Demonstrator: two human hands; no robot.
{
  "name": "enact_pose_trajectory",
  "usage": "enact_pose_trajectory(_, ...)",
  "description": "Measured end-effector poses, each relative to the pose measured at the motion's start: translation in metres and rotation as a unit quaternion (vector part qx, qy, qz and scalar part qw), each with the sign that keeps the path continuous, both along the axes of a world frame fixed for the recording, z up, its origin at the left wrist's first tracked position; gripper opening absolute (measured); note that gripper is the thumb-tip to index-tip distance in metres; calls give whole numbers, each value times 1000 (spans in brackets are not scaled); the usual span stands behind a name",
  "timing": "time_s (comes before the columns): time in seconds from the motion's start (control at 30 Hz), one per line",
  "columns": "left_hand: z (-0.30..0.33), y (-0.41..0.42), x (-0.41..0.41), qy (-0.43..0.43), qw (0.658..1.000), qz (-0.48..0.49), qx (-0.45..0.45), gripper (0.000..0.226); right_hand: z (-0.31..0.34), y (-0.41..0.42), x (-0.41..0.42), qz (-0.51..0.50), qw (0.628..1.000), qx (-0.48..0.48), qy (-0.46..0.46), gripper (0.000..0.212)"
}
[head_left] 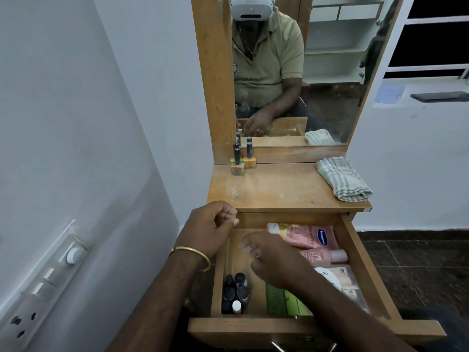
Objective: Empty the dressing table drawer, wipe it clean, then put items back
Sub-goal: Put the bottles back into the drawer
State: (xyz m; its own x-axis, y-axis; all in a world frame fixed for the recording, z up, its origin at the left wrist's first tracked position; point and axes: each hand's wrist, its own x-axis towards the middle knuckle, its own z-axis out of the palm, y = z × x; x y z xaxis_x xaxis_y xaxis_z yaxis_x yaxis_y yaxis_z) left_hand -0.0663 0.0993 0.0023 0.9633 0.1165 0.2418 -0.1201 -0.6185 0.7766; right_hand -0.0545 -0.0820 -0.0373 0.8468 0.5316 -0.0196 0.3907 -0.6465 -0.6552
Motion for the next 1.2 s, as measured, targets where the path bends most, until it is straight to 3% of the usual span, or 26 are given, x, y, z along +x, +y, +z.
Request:
enact_pose_trajectory(0.17, 19, 0, 37, -38, 999, 27, 3, 14, 36, 6, 37, -77, 989, 80, -97, 17)
enact_pose_trajectory(0.37, 13, 7, 90, -28, 991, 108, 69, 29, 69, 29, 112, -139, 963, 50, -227, 41)
enact_pose_trajectory(0.53, -11, 18, 117, 70, 984, 126, 106, 39, 74, 57, 147, -146, 947, -31, -285, 52)
enact_pose_trajectory(0.63, -21, 19, 124, 68, 986, 113, 106, 36, 68, 64, 155, -136, 939, -64, -309, 48)
enact_pose_trajectory(0.73, -27, 20, 129, 57, 988, 115, 89, 37, 66, 65, 156, -139, 934, -20, -329, 30)
enact_pose_trajectory(0.8, -29, 20, 129, 50, 989, 122, 69, 39, 68, 63, 153, -143, 935, 8, -325, 20)
enact_pose_trajectory(1.03, -29, 17, 125, 86, 982, 170, -8, 51, 78, 35, 83, -117, 937, 136, -299, 18)
enact_pose_trajectory(1.2, -28, 17, 125, 111, 978, 174, -3, 50, 60, 12, 19, -95, 971, 135, -171, 18)
